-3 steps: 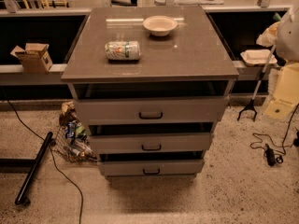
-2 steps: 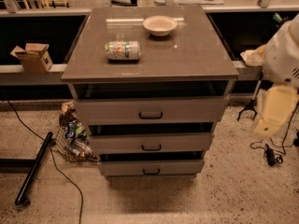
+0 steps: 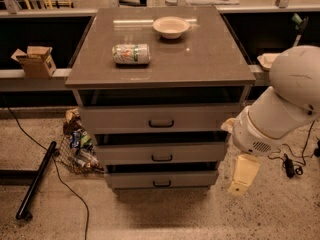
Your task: Open middle drawer
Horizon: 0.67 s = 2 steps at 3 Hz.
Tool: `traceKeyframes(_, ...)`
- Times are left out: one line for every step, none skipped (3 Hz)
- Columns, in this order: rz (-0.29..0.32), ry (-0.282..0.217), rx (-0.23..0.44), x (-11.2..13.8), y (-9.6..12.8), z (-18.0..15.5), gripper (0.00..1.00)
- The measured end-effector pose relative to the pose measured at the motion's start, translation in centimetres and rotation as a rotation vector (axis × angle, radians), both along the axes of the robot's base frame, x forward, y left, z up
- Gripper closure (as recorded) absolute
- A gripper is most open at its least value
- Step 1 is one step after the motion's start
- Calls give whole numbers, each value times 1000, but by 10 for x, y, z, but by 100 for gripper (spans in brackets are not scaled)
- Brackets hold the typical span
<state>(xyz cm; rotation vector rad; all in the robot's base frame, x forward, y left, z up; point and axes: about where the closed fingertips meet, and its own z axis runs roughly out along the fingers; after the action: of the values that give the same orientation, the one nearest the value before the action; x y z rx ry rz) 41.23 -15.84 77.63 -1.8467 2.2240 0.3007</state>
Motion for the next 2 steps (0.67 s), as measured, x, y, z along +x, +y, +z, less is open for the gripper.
traceKeyframes(0,0,0,0,0,0,0)
traceKeyframes(22,2,-23,7,5,-28,0)
